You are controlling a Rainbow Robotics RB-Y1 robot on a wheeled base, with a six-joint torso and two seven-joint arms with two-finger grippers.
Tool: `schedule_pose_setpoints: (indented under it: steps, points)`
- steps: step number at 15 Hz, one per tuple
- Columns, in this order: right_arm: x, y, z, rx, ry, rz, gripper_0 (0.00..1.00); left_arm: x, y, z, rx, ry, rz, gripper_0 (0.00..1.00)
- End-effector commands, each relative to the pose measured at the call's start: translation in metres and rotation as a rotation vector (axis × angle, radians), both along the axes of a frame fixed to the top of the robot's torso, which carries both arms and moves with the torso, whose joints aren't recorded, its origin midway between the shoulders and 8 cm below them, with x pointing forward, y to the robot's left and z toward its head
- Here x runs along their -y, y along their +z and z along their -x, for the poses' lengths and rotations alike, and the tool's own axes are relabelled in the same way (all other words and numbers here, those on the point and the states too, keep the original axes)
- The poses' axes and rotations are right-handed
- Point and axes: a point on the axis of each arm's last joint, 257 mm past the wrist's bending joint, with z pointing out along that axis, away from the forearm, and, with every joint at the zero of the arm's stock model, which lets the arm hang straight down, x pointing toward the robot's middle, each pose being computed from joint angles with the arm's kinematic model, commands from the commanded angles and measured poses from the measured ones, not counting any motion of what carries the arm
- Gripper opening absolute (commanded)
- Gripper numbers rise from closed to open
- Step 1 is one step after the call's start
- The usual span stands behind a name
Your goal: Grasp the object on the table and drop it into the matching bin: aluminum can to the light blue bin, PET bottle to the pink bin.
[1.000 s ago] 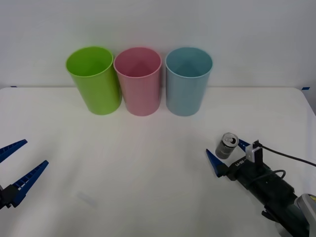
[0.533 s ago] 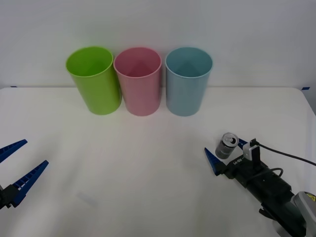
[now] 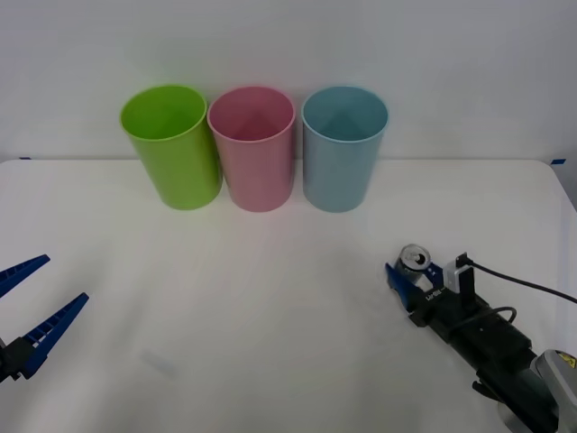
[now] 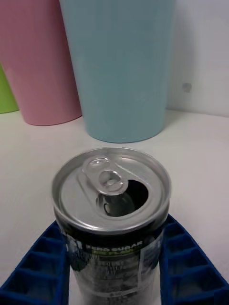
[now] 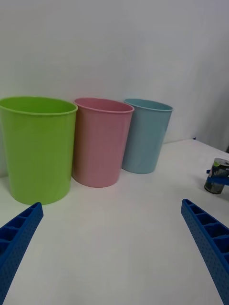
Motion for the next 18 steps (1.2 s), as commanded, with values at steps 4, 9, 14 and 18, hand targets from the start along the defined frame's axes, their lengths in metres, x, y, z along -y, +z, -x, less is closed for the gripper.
schedule_pose_setpoints:
  steps: [4, 9, 14, 18]
  points:
    - [-0.006, 0.006, 0.004, 0.011, 0.026, -0.031, 0.0, 0.0, 0.0, 0.0, 0.0, 0.0, 0.0, 1.0]
    - [-0.007, 0.029, 0.008, 0.055, 0.062, -0.051, 0.0, 0.0, 0.0, 0.0, 0.0, 0.0, 0.0, 1.0]
    - [-0.009, 0.081, 0.019, 0.079, 0.094, -0.133, 0.0, 0.0, 0.0, 0.0, 0.0, 0.0, 0.0, 1.0]
    - [-0.025, 0.131, 0.024, 0.094, 0.159, -0.214, 0.0, 0.0, 0.0, 0.0, 0.0, 0.0, 0.0, 1.0]
